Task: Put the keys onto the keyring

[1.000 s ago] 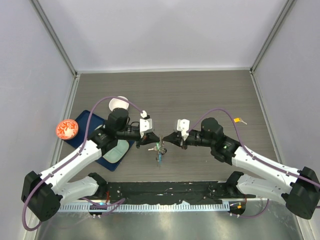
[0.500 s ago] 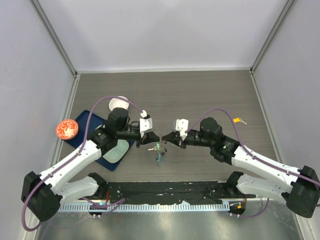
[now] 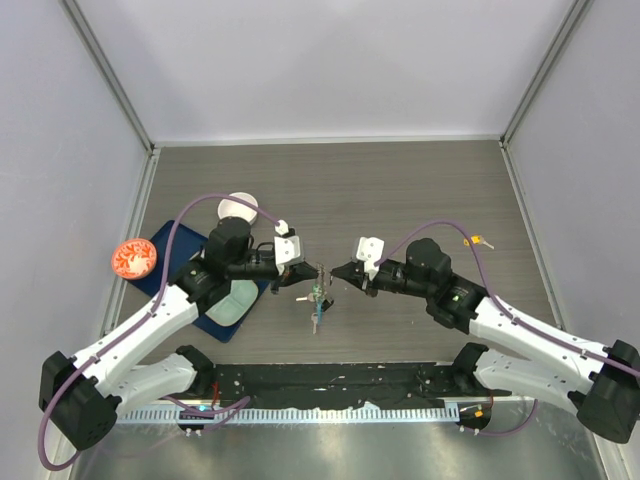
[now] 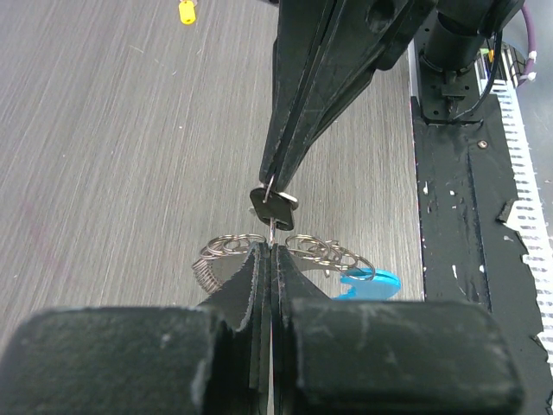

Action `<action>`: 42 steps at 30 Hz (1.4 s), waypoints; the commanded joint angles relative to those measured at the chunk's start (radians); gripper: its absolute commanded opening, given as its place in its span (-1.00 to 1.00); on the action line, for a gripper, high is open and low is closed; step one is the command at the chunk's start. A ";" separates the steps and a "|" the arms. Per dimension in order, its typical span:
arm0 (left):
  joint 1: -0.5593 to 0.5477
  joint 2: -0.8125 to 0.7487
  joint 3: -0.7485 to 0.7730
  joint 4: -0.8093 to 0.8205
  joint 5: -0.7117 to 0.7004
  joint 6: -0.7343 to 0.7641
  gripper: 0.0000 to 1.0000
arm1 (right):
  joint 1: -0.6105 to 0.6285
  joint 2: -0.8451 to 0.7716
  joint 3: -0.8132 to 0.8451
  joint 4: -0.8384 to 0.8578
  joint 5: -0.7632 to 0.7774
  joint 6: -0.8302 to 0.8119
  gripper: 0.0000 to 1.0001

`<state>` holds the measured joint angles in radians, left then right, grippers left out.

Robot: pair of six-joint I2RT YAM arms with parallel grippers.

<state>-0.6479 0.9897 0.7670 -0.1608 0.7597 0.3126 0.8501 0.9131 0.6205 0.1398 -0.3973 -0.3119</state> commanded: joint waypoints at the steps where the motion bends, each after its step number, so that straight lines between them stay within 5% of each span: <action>1: -0.002 -0.031 -0.003 0.093 0.024 -0.015 -1.00 | 0.004 0.021 0.007 0.041 -0.026 0.010 -0.99; 42: -0.002 -0.029 -0.009 0.098 0.001 -0.006 -1.00 | 0.004 0.023 -0.001 0.080 -0.071 0.037 -0.98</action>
<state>-0.6479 0.9794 0.7490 -0.1440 0.7509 0.2958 0.8501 0.9489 0.6121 0.1646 -0.4557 -0.2852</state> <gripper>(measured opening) 0.011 0.038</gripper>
